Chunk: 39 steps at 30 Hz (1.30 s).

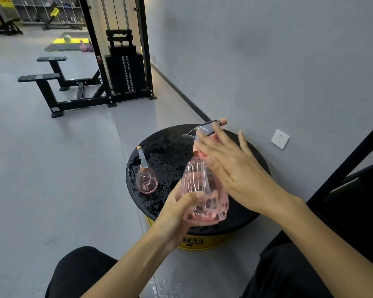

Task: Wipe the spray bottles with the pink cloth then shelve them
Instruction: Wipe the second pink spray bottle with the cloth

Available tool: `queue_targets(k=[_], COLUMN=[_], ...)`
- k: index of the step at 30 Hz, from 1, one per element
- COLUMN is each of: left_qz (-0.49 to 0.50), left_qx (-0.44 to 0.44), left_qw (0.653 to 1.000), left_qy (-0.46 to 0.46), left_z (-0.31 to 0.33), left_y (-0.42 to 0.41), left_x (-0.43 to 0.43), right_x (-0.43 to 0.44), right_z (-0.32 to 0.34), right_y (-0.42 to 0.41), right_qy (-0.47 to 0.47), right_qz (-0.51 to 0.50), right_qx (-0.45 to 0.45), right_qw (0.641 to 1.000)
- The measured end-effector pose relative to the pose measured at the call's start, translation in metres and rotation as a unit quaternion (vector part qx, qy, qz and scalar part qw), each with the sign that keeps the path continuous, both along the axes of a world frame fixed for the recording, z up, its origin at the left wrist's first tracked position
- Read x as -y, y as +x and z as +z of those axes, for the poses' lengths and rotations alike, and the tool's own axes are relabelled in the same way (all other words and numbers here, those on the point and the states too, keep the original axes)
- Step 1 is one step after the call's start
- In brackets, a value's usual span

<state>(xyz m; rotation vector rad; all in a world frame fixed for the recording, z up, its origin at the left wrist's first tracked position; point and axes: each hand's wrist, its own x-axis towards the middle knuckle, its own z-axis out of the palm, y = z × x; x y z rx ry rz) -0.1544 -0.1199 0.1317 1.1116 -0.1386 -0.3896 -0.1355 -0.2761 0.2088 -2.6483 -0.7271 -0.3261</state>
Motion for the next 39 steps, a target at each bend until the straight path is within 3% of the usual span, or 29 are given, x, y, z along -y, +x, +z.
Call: queue_targets(k=[10, 18, 26, 31, 36, 39], left_qz=[0.032, -0.002, 0.04, 0.018, 0.04, 0.047], left_qx=[0.021, 0.017, -0.009, -0.008, -0.012, -0.016], left_qw=[0.999, 1.0, 0.999, 0.999, 0.998, 0.997], left_qy=[-0.011, -0.016, -0.035, -0.039, -0.05, -0.055], left_z=[0.009, 0.005, 0.007, 0.008, 0.007, 0.006], left_y=[0.013, 0.008, 0.013, 0.006, 0.008, 0.009], left_x=[-0.006, -0.003, -0.008, -0.001, 0.001, -0.002], right_x=[-0.014, -0.023, -0.025, -0.024, -0.027, -0.032], right_z=[-0.018, -0.022, -0.037, -0.025, -0.034, -0.043], right_y=[-0.045, -0.024, -0.039, -0.023, -0.03, -0.045], right_qy=[0.125, 0.249, 0.26, 0.277, 0.197, 0.196], right_qz=[0.073, 0.012, 0.01, -0.035, -0.084, -0.067], right_qx=[-0.077, -0.095, -0.086, -0.042, -0.02, -0.043], right_qw=[0.986, 0.964, 0.962, 0.959, 0.977, 0.977])
